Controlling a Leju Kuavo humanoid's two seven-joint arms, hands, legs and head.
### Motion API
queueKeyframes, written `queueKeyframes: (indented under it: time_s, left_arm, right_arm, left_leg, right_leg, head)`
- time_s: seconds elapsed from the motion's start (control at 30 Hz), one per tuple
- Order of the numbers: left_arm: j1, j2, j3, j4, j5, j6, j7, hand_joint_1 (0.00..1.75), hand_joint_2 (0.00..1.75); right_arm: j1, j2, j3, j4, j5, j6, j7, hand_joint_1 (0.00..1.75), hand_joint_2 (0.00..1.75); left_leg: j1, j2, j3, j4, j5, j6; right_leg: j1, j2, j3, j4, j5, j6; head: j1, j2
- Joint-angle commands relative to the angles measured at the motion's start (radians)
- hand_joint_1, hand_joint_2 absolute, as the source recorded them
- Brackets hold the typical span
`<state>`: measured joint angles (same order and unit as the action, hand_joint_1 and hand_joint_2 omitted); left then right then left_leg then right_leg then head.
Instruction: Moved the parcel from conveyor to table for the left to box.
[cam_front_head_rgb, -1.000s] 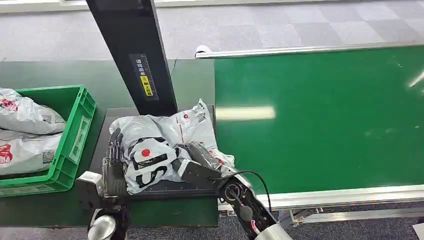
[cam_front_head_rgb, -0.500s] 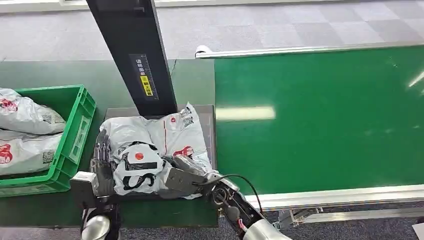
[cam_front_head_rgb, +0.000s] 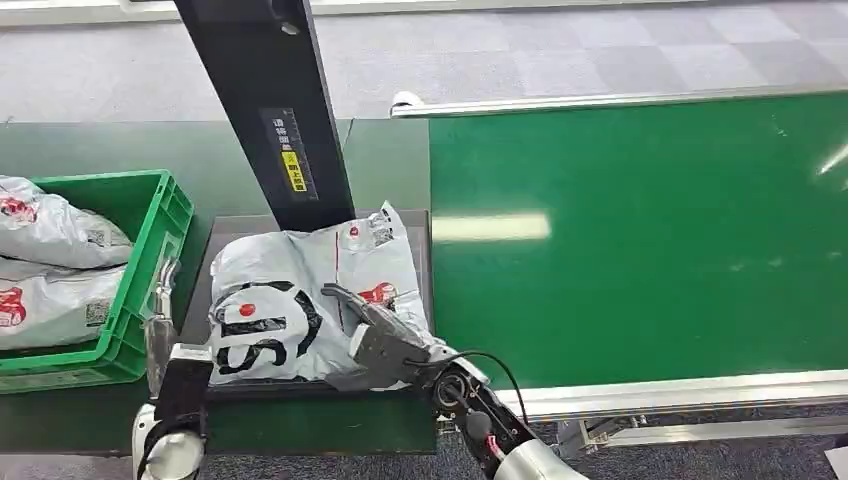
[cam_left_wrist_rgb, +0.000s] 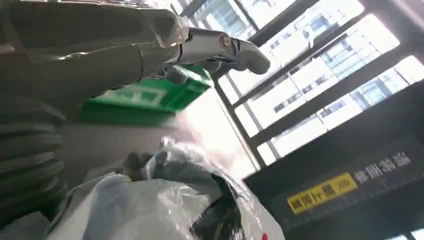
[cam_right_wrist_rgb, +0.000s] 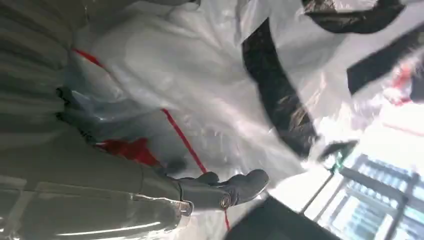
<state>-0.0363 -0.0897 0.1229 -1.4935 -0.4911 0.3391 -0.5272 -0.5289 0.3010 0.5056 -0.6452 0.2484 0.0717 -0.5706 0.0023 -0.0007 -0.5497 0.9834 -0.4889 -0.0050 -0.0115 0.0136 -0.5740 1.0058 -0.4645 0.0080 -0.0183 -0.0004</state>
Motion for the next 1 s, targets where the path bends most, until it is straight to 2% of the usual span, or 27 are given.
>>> queueKeyframes:
  time_s: [0.03,0.23,0.4,0.43,0.5,0.53,0.7,0.83,0.9,1.0]
  left_arm:
    - [-0.082,0.071,0.116,0.016,-0.131,0.062,0.014,0.00,1.75]
    - [-0.107,0.143,0.201,0.002,-0.280,0.108,0.047,0.00,1.75]
    - [-0.105,0.133,0.196,0.002,-0.281,0.110,0.046,0.00,1.75]
    - [-0.108,0.144,0.198,0.009,-0.349,0.150,0.056,0.00,1.75]
    - [-0.122,0.184,0.217,0.028,-0.507,0.213,0.113,0.00,1.75]
    - [-0.134,0.211,0.247,0.050,-0.664,0.255,0.180,0.00,1.75]
    - [-0.225,0.332,0.308,0.178,-0.851,0.299,0.265,0.00,1.75]
    - [-0.275,0.339,0.294,0.165,-0.982,0.324,0.315,0.00,1.75]
    - [-0.260,0.332,0.229,0.101,-0.879,0.281,0.259,0.00,1.75]
    - [-0.236,0.310,0.187,0.052,-0.885,0.265,0.261,0.00,1.75]
  right_arm:
    - [0.140,-0.131,-0.168,-0.391,-0.073,0.010,0.003,0.00,1.75]
    - [0.296,-0.198,-0.249,-0.594,-0.076,0.025,-0.005,0.00,1.75]
    - [0.290,-0.189,-0.246,-0.588,-0.076,0.024,-0.004,0.00,1.75]
    - [0.294,-0.189,-0.249,-0.589,-0.076,0.018,-0.008,0.00,1.75]
    - [0.344,-0.203,-0.266,-0.639,-0.077,0.007,-0.014,0.00,1.75]
    - [0.385,-0.207,-0.283,-0.677,-0.078,0.003,-0.015,0.00,1.75]
    - [0.471,-0.198,-0.330,-0.754,-0.069,0.006,-0.021,0.00,1.75]
    - [0.484,-0.180,-0.348,-0.771,-0.059,0.018,-0.018,0.00,1.75]
    - [0.482,-0.177,-0.349,-0.771,-0.055,0.025,-0.019,0.00,1.75]
    - [0.476,-0.178,-0.351,-0.764,-0.054,0.027,-0.019,0.00,1.75]
  left_leg:
    - [0.001,-0.005,0.000,-0.001,0.001,-0.001]
    - [0.001,-0.006,0.000,-0.001,0.001,-0.001]
    - [0.000,-0.002,-0.001,0.000,0.000,-0.001]
    - [0.001,-0.003,-0.001,0.000,0.000,-0.001]
    - [0.001,-0.002,-0.001,-0.001,0.000,-0.001]
    - [0.001,-0.003,-0.001,-0.001,0.000,-0.001]
    - [0.001,-0.003,0.001,-0.001,0.000,-0.002]
    - [0.002,-0.003,-0.001,0.000,0.000,-0.001]
    - [0.002,-0.004,-0.002,0.000,0.001,-0.001]
    - [0.001,-0.001,-0.001,0.000,0.000,-0.001]
  right_leg:
    - [0.001,-0.006,0.002,-0.002,0.000,-0.001]
    - [0.001,-0.007,0.003,-0.002,-0.001,-0.001]
    - [0.000,-0.002,0.000,0.000,0.000,-0.001]
    - [0.001,-0.004,0.000,-0.001,0.000,-0.001]
    - [0.001,-0.003,0.000,-0.001,0.000,-0.001]
    - [0.001,-0.004,0.001,-0.001,0.000,-0.001]
    - [0.001,-0.004,0.001,-0.001,-0.001,-0.002]
    - [0.002,-0.004,0.000,0.000,-0.001,-0.001]
    - [0.002,-0.005,-0.001,0.000,-0.001,-0.001]
    - [0.002,-0.002,0.000,-0.001,-0.001,-0.001]
  head:
    - [0.000,0.000]
    - [0.000,0.000]
    - [0.000,0.000]
    - [0.000,0.000]
    - [0.000,0.000]
    - [0.000,0.000]
    - [0.000,0.000]
    - [0.000,0.000]
    - [0.000,0.000]
    - [0.000,0.000]
